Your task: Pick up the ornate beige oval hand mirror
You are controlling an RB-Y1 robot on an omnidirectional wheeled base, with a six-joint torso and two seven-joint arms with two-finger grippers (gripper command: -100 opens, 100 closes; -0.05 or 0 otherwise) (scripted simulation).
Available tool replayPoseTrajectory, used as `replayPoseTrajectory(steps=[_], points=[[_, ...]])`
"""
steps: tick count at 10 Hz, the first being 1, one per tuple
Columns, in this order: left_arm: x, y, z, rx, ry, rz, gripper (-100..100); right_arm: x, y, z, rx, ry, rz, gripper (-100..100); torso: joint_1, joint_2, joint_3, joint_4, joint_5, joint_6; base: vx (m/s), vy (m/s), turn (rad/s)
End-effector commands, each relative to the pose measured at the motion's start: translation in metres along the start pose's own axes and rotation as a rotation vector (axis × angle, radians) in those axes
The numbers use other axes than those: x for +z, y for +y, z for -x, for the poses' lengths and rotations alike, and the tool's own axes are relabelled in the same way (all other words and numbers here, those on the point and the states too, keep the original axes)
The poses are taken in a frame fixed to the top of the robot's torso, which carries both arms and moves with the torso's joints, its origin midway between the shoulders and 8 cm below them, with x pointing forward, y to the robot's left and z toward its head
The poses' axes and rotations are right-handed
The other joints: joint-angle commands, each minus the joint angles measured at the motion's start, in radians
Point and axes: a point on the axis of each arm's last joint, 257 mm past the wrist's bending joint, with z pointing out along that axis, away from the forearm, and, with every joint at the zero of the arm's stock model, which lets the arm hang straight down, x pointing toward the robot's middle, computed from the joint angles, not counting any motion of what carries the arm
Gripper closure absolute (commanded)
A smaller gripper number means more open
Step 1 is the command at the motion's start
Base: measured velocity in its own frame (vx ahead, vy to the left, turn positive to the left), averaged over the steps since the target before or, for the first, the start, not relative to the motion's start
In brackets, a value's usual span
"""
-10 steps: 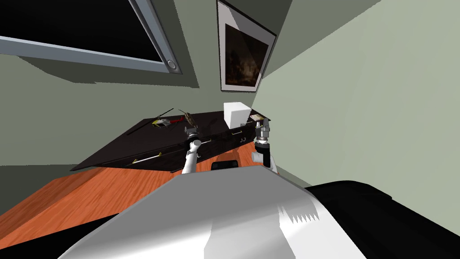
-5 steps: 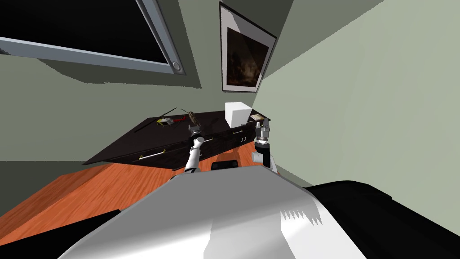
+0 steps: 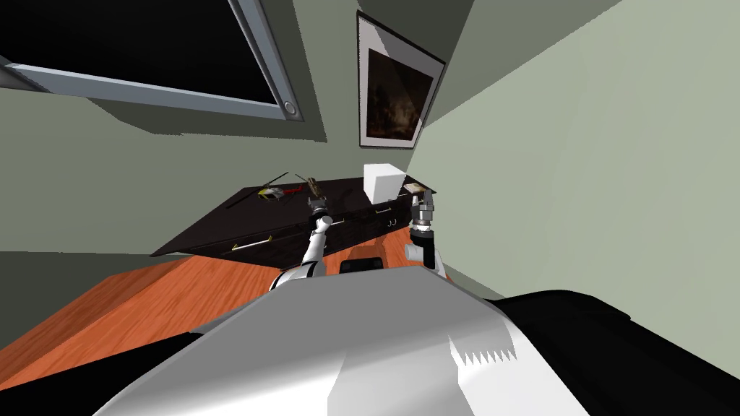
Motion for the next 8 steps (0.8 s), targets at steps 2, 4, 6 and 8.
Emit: replayPoseTrajectory(steps=[2,4,6,8], points=[[0.013,0.013,-0.016,0.002,0.024,-0.003,-100,0.000,0.000,0.000,0.000,0.000,0.000,0,0.002,0.003,0.001,0.001,0.000,0.000,-0.079,0.038,0.056],[0.017,0.029,-0.013,0.000,0.008,0.022,-100,0.000,0.000,0.000,0.000,0.000,0.000,0,0.001,0.003,0.002,0.001,0.000,0.000,-0.030,0.013,-0.008],[0.024,0.035,-0.023,0.009,0.026,0.013,-100,0.000,0.000,0.000,0.000,0.000,0.000,0,0.000,0.000,0.000,0.000,0.000,0.000,-0.028,0.011,0.034],[0.032,0.055,-0.035,0.000,0.031,0.039,-100,0.000,0.000,0.000,0.000,0.000,0.000,0,0.002,0.005,0.003,0.001,0.000,0.000,-0.072,0.041,0.016]])
